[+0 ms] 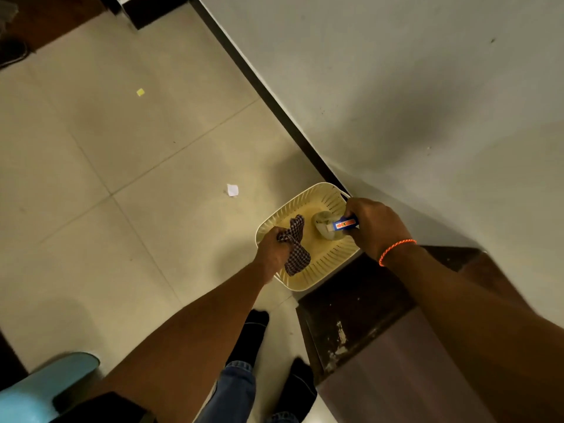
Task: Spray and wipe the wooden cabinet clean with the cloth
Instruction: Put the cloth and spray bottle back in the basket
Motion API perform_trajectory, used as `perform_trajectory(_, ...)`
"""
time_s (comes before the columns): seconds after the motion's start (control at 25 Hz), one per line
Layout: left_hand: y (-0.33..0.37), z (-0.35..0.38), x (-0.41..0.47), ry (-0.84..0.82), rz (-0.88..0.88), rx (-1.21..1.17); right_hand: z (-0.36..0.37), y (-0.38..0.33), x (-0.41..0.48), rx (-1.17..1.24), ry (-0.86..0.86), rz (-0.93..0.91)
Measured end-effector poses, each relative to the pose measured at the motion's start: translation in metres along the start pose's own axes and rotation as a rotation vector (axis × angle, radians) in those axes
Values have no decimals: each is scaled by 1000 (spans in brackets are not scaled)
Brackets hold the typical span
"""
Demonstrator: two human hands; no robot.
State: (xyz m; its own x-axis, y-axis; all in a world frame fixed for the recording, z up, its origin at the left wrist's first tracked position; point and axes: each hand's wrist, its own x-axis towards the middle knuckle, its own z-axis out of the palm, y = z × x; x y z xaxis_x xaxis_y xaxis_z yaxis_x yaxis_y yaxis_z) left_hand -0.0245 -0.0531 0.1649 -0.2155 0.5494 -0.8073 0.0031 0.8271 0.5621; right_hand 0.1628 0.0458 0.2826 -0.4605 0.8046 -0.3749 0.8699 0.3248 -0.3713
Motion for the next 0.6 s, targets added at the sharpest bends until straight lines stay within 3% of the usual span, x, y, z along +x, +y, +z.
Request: perform_trajectory(0.6, -44, 33, 93, -14, -65, 107, 49, 22, 47, -56, -105, -130)
